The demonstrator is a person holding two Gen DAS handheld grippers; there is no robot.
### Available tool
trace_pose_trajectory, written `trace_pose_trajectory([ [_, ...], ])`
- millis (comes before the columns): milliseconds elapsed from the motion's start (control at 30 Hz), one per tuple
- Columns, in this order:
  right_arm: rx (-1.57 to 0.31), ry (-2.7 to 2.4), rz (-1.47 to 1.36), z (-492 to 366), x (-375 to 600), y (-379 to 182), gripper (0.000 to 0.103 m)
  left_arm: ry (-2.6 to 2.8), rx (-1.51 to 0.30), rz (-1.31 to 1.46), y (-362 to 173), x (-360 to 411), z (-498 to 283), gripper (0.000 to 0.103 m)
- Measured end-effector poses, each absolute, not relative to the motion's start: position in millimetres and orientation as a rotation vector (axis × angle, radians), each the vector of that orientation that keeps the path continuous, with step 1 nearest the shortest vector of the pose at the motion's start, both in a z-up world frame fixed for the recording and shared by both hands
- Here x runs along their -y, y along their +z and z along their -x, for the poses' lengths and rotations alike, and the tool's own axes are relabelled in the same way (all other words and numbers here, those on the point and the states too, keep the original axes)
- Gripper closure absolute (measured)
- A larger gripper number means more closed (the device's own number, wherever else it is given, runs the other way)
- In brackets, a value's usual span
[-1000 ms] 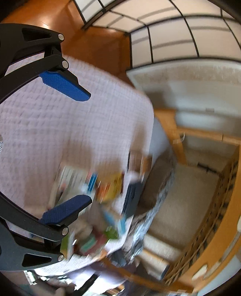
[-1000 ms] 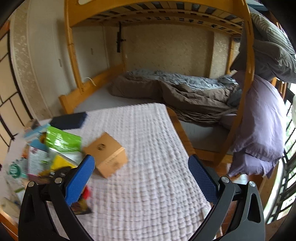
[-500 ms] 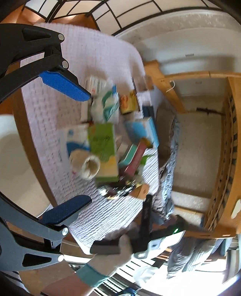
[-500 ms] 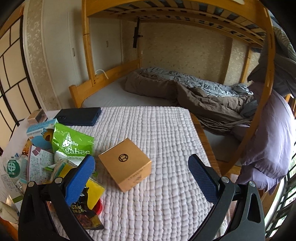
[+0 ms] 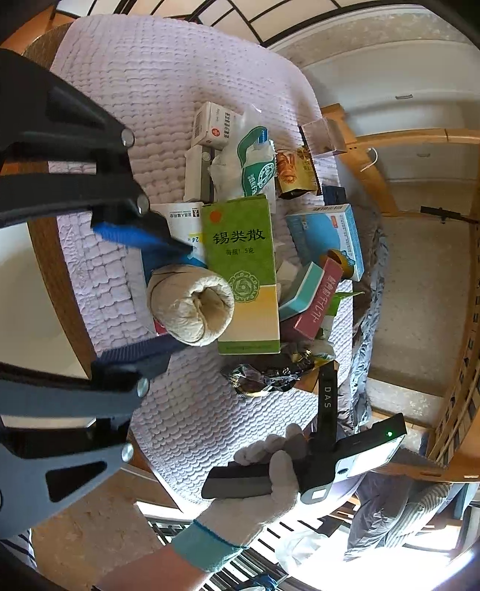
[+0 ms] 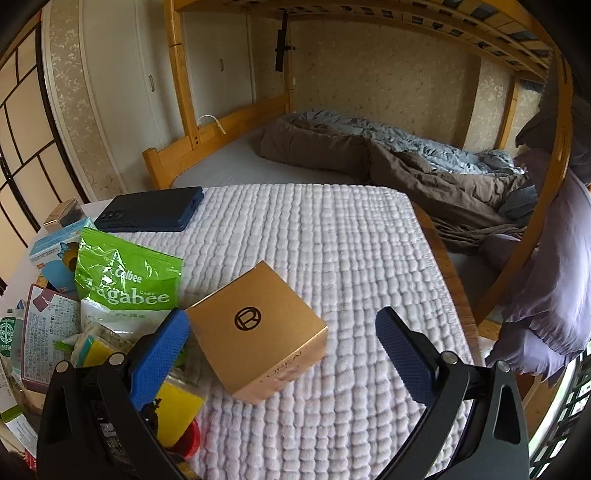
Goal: Collect trash
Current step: 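Grasp the beige rolled bundle with the left tool while the right tool grasps the gold L'Oreal box, then carry the beige bundle and L'Oreal box with both tools over the white bin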
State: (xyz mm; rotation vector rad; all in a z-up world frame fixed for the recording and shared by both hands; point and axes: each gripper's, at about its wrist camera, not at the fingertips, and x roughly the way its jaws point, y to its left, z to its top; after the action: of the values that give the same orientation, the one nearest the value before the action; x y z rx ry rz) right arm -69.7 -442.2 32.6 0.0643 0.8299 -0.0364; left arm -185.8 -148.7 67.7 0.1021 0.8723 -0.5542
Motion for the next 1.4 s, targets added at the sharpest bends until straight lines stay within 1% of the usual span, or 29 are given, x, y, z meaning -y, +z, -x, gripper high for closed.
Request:
trace_pose_trajectory([
  [33, -0.832, -0.032, -0.06, 68.6, 441.2, 31.8, 0.004, -0.556, -0.874, -0.094, 67.2, 149.1, 184.3, 0.063],
  [100, -0.839, -0.021, -0.069, 66.2, 440.0, 31.6, 0.004, -0.558, -0.88, -0.076, 66.7, 148.9, 180.5, 0.067],
  [367, -0.856, -0.004, -0.039, 65.4, 439.5, 23.7, 0.004, -0.562, -0.892, -0.039, 67.2, 146.2, 177.5, 0.068],
  [400, -0.858, -0.005, -0.044, 65.4, 440.5, 22.7, 0.005, -0.561, -0.893, -0.037, 67.4, 146.3, 177.6, 0.068],
  [433, -0.866, -0.002, -0.049, 64.1, 442.3, 20.7, 0.014, -0.561, -0.894, -0.035, 67.6, 146.3, 178.1, 0.068],
  [467, -0.878, 0.004, -0.056, 62.8, 443.7, 18.5, 0.025, -0.558, -0.895, -0.033, 67.8, 146.2, 177.4, 0.068],
  [500, -0.89, 0.008, -0.067, 61.3, 443.0, 16.8, 0.032, -0.55, -0.897, -0.029, 68.2, 146.1, 176.9, 0.068],
  [533, -0.902, 0.007, -0.081, 60.4, 444.0, 14.7, 0.036, -0.546, -0.9, -0.024, 68.4, 145.9, 176.6, 0.068],
  [633, -0.9, 0.003, -0.144, 62.7, 453.5, 16.8, 0.037, -0.552, -0.904, -0.011, 69.4, 145.7, 176.0, 0.068],
  [800, -0.857, -0.038, -0.115, 79.1, 455.9, 31.7, 0.039, -0.554, -0.91, -0.001, 70.7, 145.2, 176.7, 0.068],
  [867, -0.845, -0.045, -0.111, 87.8, 458.4, 37.4, 0.042, -0.563, -0.915, 0.009, 70.4, 145.1, 176.6, 0.068],
  [1400, -0.821, -0.045, -0.192, 154.7, 459.3, 55.1, 0.042, -0.581, -0.933, 0.052, 72.6, 138.2, 172.9, 0.068],
])
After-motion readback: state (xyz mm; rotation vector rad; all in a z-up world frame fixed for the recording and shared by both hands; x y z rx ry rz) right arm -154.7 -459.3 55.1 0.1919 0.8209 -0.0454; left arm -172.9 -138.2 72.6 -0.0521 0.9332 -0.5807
